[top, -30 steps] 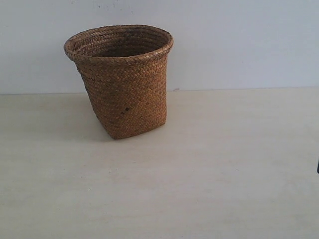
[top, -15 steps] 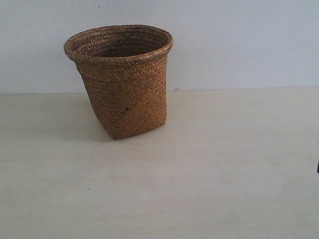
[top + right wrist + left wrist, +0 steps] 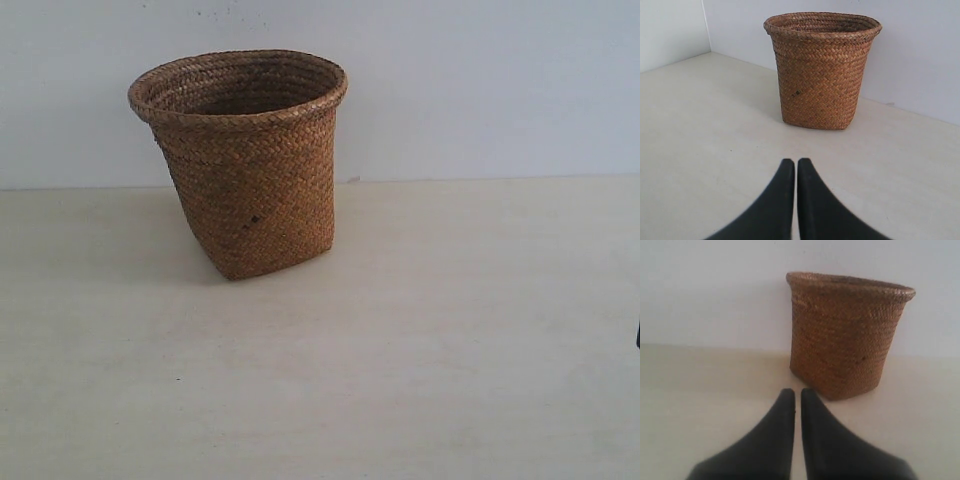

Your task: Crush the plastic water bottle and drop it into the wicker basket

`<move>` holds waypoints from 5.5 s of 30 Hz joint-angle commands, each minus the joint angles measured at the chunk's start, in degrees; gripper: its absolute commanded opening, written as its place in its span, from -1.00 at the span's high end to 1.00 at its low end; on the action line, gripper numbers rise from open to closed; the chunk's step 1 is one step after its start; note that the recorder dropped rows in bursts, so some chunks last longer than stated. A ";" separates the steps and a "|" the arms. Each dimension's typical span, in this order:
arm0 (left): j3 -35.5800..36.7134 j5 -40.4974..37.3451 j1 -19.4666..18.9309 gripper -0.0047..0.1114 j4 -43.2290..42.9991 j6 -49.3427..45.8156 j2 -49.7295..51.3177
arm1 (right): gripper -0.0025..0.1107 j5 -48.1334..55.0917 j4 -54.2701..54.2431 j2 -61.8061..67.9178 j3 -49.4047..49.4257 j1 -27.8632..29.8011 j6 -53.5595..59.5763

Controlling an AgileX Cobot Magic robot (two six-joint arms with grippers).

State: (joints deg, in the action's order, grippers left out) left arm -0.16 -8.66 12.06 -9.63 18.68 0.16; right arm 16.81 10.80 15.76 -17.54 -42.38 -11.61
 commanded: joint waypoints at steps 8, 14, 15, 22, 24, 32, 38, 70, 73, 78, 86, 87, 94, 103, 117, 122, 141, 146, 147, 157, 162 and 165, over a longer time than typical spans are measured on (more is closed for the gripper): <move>0.16 -9.40 -0.13 0.85 0.89 0.05 -0.16 | 0.96 -0.67 -0.07 -0.22 0.20 0.12 -0.03; 0.16 -9.40 -0.13 0.85 0.78 -3.32 -0.16 | 0.96 -0.67 -0.07 -0.22 0.20 0.12 -0.03; 0.16 -9.40 -0.13 0.85 0.78 -3.60 -0.16 | 0.96 -0.67 -0.07 -0.22 0.20 0.12 -0.03; 0.16 -9.40 -0.13 0.85 0.81 -11.36 -0.16 | 0.96 -0.67 -0.07 -0.22 0.20 0.12 -0.03; 0.16 -9.26 -0.13 0.85 1.95 -11.52 -0.16 | 0.96 -0.67 -0.07 -0.22 0.20 0.12 -0.03; 0.16 -8.73 -0.13 0.85 16.90 -11.83 -0.16 | 0.96 -0.67 -0.07 -0.22 0.20 0.12 -0.03; 0.16 -8.51 -0.13 0.85 16.90 -21.60 -0.16 | 0.96 -0.67 -0.07 -0.22 0.20 0.12 -0.03; 0.16 -8.33 -0.13 0.85 17.97 -19.62 -0.16 | 0.96 -0.67 -0.07 -0.22 0.20 0.12 -0.03; 0.16 -8.33 -0.97 0.85 17.97 -19.62 -0.16 | 0.96 -0.67 -0.07 -0.22 0.20 0.12 -0.03; 0.16 -8.33 -6.94 0.85 17.97 -19.62 -0.16 | 0.96 -0.67 -0.07 -0.22 0.20 0.12 -0.03; 0.16 -8.33 -10.48 0.85 17.97 -19.62 -0.16 | 0.96 -1.20 -0.07 -0.22 0.20 0.12 -0.03; 0.16 -8.33 -10.48 0.85 17.97 -19.62 -0.16 | 0.96 -1.20 -0.07 -0.22 0.20 0.12 -0.03; 0.16 -8.33 -10.48 0.85 17.97 -19.62 -0.16 | 0.96 -1.20 -0.07 -0.22 0.20 0.12 -0.03; 0.16 -8.33 -10.48 0.85 17.97 -19.62 -0.16 | 0.96 -1.20 -0.07 -0.22 0.20 0.12 -0.03; 0.16 -8.33 -10.48 0.85 17.97 -19.62 -0.16 | 0.96 -0.14 0.45 -1.12 0.20 0.12 0.53; 0.16 -8.33 -10.48 0.85 17.97 -19.62 -0.16 | 0.96 4.22 1.02 -8.35 0.20 6.22 2.04; 0.16 -8.19 -10.41 0.85 17.97 -19.62 -0.16 | 0.96 -6.20 0.58 -13.33 10.85 43.89 2.04; 0.16 -8.19 -10.41 0.85 17.97 -19.62 -0.16 | 0.96 -10.91 -0.80 -13.33 17.06 43.81 1.82; 0.16 -8.19 -10.41 0.85 17.97 -19.62 -0.16 | 0.96 -11.57 -1.37 -13.33 17.54 43.32 1.65; 0.16 -8.09 -10.41 0.85 17.97 -19.62 -0.16 | 0.96 -6.45 -1.89 -15.76 17.54 35.85 0.82; 0.16 -8.09 -10.41 0.85 17.97 -19.62 -0.16 | 0.96 0.46 -1.89 -15.76 17.54 35.85 0.70; 0.16 -8.09 -10.41 0.85 17.97 -19.62 -0.16 | 0.96 2.82 -1.89 -15.76 17.54 35.85 1.30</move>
State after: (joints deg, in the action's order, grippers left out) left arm -0.16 -17.55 1.78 7.69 -1.50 0.16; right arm 17.62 8.72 0.26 -0.26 -6.35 -11.01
